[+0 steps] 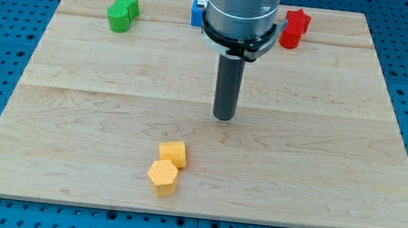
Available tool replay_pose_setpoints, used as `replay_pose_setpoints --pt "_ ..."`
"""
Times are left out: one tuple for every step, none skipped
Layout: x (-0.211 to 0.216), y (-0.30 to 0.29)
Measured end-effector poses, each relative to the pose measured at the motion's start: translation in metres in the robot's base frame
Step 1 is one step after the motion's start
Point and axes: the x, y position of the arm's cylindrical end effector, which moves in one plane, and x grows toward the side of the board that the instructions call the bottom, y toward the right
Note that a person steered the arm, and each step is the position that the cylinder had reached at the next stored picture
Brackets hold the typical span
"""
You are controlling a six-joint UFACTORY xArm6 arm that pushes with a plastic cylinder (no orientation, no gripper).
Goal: Move the blue blocks towards down
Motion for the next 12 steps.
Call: replay_pose_setpoints --pt "-0.02 0.072" --pt "-0.089 0.146" --pt "-0.181 0.208" --pt "-0.232 0.203" --pt "-0.271 0.189" --pt "-0.271 0.167" --pt "-0.271 0.108" --pt "-0.27 0.04" --pt "-0.246 0.022" --pt "-0.231 -0.03" --pt "-0.242 -0.034" --pt "-0.261 -0.055"
